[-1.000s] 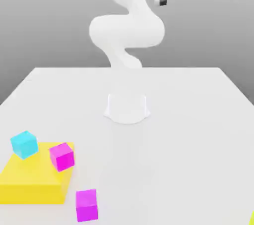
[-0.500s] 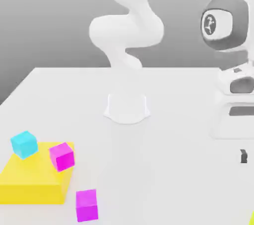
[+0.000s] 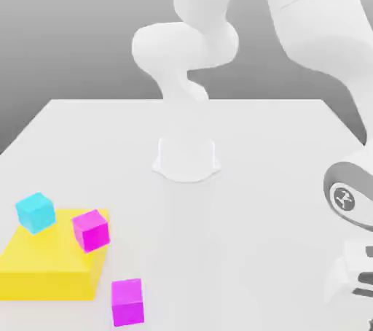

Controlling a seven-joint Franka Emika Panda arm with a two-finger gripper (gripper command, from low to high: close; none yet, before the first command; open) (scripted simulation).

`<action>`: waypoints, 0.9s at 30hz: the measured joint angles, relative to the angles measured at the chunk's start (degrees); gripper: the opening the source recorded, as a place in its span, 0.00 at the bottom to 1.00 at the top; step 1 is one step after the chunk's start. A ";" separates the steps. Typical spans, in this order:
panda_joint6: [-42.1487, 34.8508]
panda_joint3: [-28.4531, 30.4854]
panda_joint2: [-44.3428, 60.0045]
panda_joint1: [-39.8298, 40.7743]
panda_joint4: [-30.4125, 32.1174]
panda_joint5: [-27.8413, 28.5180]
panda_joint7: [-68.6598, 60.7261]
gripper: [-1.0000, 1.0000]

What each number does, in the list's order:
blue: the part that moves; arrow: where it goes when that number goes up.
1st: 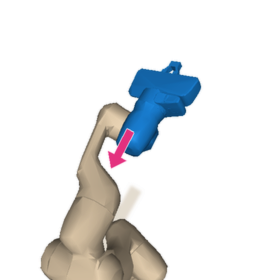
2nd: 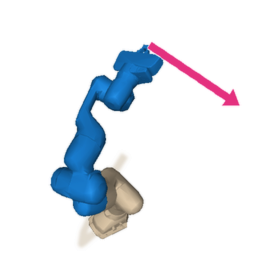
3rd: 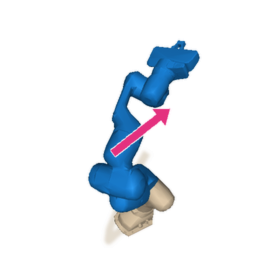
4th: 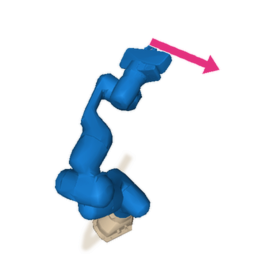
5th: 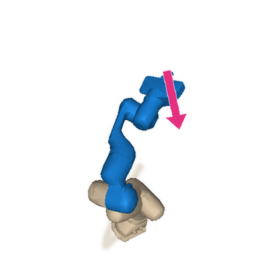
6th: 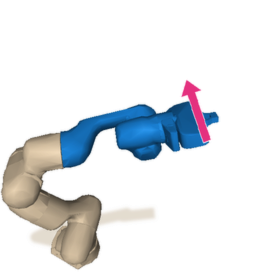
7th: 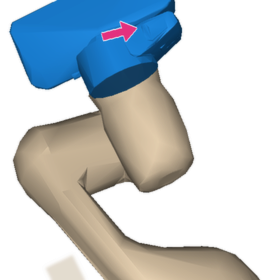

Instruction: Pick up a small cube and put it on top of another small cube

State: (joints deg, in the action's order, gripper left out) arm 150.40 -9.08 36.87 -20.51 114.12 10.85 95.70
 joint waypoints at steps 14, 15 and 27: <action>-7.16 4.10 -22.89 14.86 15.09 -5.28 -18.77 0.00; -7.40 5.08 -24.95 16.42 16.85 -5.75 -21.14 0.00; -10.00 17.67 -49.16 35.38 38.43 -7.78 -48.03 0.00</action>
State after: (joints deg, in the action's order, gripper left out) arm 140.40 8.59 -12.29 14.87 152.55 3.07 47.68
